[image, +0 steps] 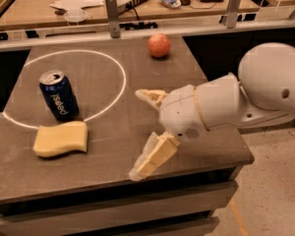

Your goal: Move sponge near apple

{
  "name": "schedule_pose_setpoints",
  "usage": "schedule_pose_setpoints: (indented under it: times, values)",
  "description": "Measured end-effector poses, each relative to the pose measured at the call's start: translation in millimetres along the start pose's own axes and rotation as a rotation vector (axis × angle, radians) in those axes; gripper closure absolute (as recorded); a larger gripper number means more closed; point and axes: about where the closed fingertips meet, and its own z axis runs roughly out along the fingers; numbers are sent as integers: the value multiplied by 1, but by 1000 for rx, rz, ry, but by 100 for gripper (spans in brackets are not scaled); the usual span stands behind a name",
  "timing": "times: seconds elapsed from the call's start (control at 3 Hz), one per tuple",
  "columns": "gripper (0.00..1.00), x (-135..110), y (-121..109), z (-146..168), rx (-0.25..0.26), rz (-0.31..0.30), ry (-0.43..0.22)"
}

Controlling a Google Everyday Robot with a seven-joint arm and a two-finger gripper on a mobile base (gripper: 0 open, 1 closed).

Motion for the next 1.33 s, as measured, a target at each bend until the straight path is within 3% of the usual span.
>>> schedule_pose_setpoints:
  times: [0.33,1.0,1.33]
  values:
    - [0,-3,-5,40,-20,21,-62]
    - [0,-20,-24,107,-23,59,-118]
    - [0,-23,-26,125,-36,68,-129]
